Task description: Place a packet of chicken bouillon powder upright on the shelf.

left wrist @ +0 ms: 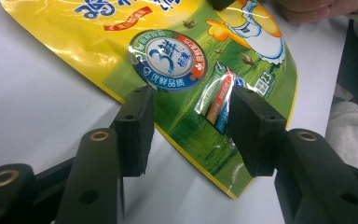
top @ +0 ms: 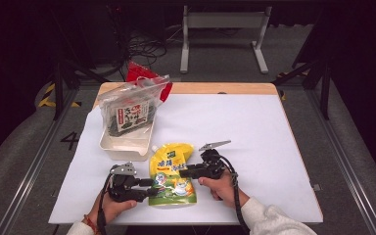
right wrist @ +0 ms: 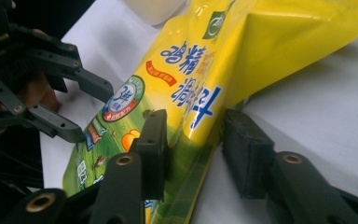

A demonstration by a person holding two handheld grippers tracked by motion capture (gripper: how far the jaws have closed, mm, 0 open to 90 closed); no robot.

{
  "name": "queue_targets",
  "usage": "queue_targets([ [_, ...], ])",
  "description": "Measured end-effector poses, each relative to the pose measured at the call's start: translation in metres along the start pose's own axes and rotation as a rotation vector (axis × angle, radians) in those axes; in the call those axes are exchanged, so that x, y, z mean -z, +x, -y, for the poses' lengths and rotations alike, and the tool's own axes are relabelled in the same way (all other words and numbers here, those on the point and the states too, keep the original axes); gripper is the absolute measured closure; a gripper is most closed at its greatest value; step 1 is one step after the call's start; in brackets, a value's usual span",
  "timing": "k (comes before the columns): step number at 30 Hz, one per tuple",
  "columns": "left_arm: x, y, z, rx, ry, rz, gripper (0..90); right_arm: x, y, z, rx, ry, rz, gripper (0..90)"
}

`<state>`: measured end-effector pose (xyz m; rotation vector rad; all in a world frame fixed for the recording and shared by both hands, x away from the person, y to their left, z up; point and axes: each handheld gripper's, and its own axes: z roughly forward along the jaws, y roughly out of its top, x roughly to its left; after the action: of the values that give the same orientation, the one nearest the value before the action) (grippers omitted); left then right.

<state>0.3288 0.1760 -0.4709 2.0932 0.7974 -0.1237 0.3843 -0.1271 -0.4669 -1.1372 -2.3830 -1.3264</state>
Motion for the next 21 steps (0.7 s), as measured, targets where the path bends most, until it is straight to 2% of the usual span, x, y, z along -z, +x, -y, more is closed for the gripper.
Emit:
queue_targets([
  [3,0.0,-0.002,0.0,-0.006,-0.006,-0.009,51.0,0.002,0.005,0.001,0.044,-0.017,0.006,74.0],
  [4,0.002,-0.003,0.0,-0.017,-0.021,-0.031,49.0,0.002,0.006,0.002,0.05,-0.02,0.007,75.6],
  [6,0.004,-0.004,-0.001,-0.031,-0.028,-0.046,46.2,0.004,0.008,0.003,0.076,-0.027,0.009,78.4],
  [8,0.006,-0.004,-0.001,-0.029,-0.04,-0.077,40.6,0.006,0.01,0.004,0.089,-0.028,0.008,79.2],
  [10,0.008,-0.001,0.0,-0.013,-0.055,-0.076,37.6,0.009,0.01,0.006,0.11,-0.032,0.01,79.3],
  [12,0.006,0.002,0.001,0.023,-0.05,-0.083,31.9,0.011,0.011,0.007,0.127,-0.038,0.014,79.5],
  [15,0.004,0.002,0.0,0.016,-0.038,-0.09,29.1,0.013,0.013,0.007,0.151,-0.046,0.013,79.8],
  [17,0.002,0.002,-0.001,0.021,-0.038,-0.078,27.8,0.015,0.015,0.008,0.175,-0.057,0.021,80.2],
  [19,-0.001,0.0,-0.002,0.019,-0.037,-0.072,21.2,0.017,0.018,0.01,0.215,-0.077,0.023,80.5],
  [21,-0.002,0.0,-0.003,0.017,-0.036,-0.074,19.6,0.018,0.019,0.01,0.223,-0.081,0.025,80.5],
])
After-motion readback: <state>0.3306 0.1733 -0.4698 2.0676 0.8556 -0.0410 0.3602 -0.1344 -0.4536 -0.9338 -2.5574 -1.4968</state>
